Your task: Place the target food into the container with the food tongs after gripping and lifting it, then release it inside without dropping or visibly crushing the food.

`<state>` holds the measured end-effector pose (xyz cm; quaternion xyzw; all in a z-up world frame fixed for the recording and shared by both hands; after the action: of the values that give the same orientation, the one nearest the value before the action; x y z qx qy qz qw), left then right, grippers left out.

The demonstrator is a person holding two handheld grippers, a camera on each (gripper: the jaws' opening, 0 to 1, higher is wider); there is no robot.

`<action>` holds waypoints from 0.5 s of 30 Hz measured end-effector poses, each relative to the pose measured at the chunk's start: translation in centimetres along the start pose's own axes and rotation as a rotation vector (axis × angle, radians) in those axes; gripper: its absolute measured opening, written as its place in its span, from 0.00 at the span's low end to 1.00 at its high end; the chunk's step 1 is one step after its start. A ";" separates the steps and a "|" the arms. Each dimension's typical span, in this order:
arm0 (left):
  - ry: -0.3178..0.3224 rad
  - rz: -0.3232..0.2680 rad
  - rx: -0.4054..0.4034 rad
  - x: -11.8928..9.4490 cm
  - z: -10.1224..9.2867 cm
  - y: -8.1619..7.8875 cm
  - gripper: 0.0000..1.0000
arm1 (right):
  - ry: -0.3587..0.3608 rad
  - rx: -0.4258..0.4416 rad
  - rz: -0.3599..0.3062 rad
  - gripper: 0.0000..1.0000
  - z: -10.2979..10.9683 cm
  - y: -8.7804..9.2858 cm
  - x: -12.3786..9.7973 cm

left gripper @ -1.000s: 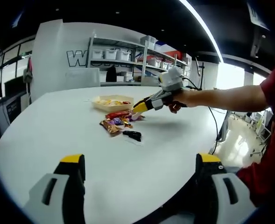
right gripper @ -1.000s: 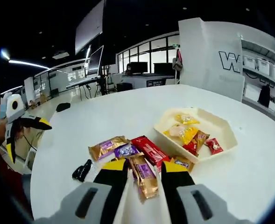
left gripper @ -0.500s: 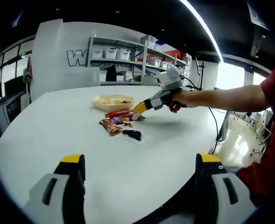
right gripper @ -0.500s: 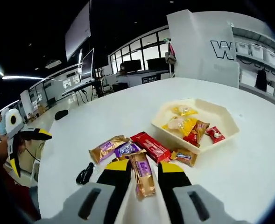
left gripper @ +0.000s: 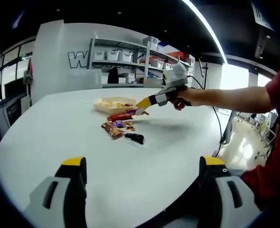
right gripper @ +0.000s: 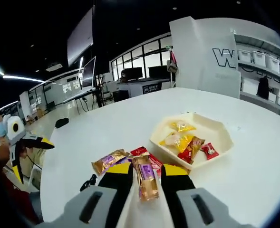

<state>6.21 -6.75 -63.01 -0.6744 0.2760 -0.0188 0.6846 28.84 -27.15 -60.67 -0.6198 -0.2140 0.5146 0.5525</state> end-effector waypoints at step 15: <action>-0.001 -0.006 0.007 -0.1 0.1 -0.3 0.97 | 0.070 -0.007 -0.110 0.18 -2.2 -5.6 -1.5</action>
<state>6.27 -6.59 -62.65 -0.6729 0.2736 -0.0216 0.6869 31.94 -27.77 -55.32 -0.6266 -0.2302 0.4607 0.5849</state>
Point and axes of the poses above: the point that each gripper's makers call its tool centre point, and the gripper's own axes: x roughly forward along the fingers, z roughly to its left, y roughly out of its underside, the point moved 7 cm from there along -x, roughly backward along the fingers, and after that the axes turned 7 degrees about -y, right-handed, at the moved point
